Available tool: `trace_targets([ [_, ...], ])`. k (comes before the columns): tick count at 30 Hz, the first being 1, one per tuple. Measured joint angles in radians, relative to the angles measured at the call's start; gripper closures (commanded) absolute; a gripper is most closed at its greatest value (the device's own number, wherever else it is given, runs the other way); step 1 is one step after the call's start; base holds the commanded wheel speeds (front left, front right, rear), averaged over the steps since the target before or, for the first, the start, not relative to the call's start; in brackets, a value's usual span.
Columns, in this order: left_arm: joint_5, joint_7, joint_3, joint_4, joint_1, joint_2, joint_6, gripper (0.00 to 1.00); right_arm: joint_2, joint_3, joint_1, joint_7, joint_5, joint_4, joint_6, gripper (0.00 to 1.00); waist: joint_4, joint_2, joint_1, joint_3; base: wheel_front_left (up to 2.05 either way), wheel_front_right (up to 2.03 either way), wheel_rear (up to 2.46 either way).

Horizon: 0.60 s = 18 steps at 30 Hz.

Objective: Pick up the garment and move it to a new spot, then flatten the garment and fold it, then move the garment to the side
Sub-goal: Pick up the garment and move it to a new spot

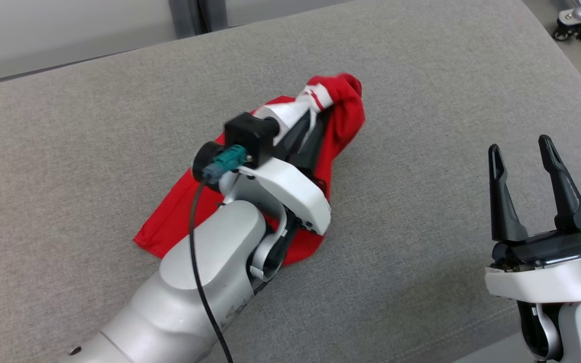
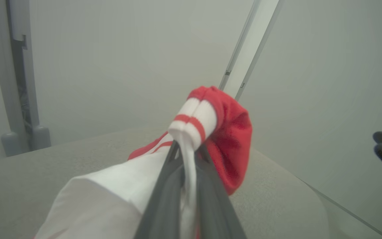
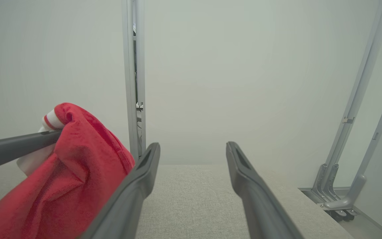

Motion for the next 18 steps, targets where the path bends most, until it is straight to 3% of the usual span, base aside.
trace_targets([
  [4,-0.048,-0.006,-0.099,0.033,-0.032,-0.002,-0.012,0.0,0.0,-0.011,-0.003,0.0,0.006,0.004,0.0,0.0,-0.01,0.0,0.0,0.016,0.0,0.0,0.0],
  [10,-0.102,-0.026,-0.144,0.052,-0.06,-0.001,-0.011,0.0,0.0,-0.039,-0.005,0.0,0.006,0.006,0.0,0.0,0.022,0.0,0.0,0.016,0.0,0.0,0.0],
  [15,-0.103,-0.031,-0.121,0.045,-0.065,-0.001,0.003,0.0,0.0,-0.043,-0.005,0.0,0.003,0.002,0.0,0.0,0.059,0.0,0.0,0.001,0.0,0.0,0.0],
  [18,-0.034,-0.033,-0.038,0.009,-0.046,0.0,0.025,0.0,0.0,-0.043,-0.001,0.0,-0.008,-0.006,0.0,0.0,0.09,0.0,0.0,-0.015,0.0,0.0,0.0],
])
